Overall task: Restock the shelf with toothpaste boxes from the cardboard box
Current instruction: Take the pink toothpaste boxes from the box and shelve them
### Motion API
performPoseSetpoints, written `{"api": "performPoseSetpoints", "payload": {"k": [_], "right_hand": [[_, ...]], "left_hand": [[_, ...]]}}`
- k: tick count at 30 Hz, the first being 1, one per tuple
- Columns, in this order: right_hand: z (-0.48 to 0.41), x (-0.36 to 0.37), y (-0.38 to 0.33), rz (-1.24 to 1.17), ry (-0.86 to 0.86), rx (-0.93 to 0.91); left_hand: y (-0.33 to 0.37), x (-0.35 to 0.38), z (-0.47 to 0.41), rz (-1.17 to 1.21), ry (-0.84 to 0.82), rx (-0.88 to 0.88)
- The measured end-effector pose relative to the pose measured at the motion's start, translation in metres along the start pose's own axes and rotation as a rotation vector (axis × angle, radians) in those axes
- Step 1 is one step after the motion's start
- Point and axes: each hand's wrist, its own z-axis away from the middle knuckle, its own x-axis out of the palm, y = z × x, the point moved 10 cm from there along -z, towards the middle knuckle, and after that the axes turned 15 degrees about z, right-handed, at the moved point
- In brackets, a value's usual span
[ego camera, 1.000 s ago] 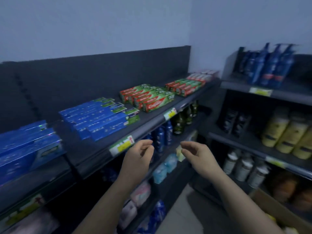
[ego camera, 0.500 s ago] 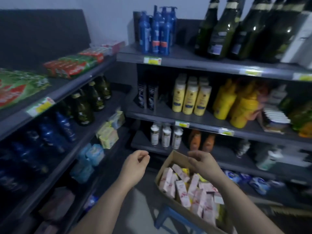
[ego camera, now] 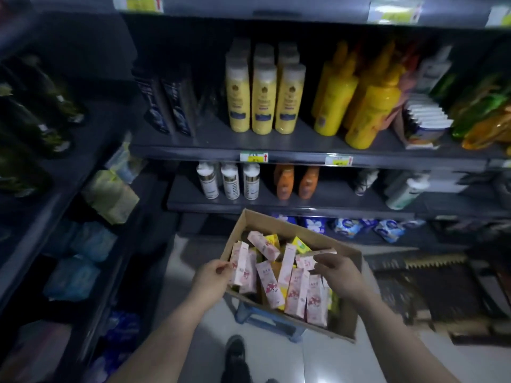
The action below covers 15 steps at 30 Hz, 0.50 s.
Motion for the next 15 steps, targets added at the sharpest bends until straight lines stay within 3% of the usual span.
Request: {"api": "performPoseSetpoints", "payload": {"k": [6, 15], "right_hand": [[-0.029, 0.036, 0.037, -0.059, -0.030, 0.169], [-0.075, 0.083, 0.081, -0.226, -0.028, 0.281]], "left_hand": [[-0.042, 0.031, -0.062, -0.016, -0.130, -0.181], [-0.080, 0.098, -0.137, -0.316, -0.285, -0.246]]}}
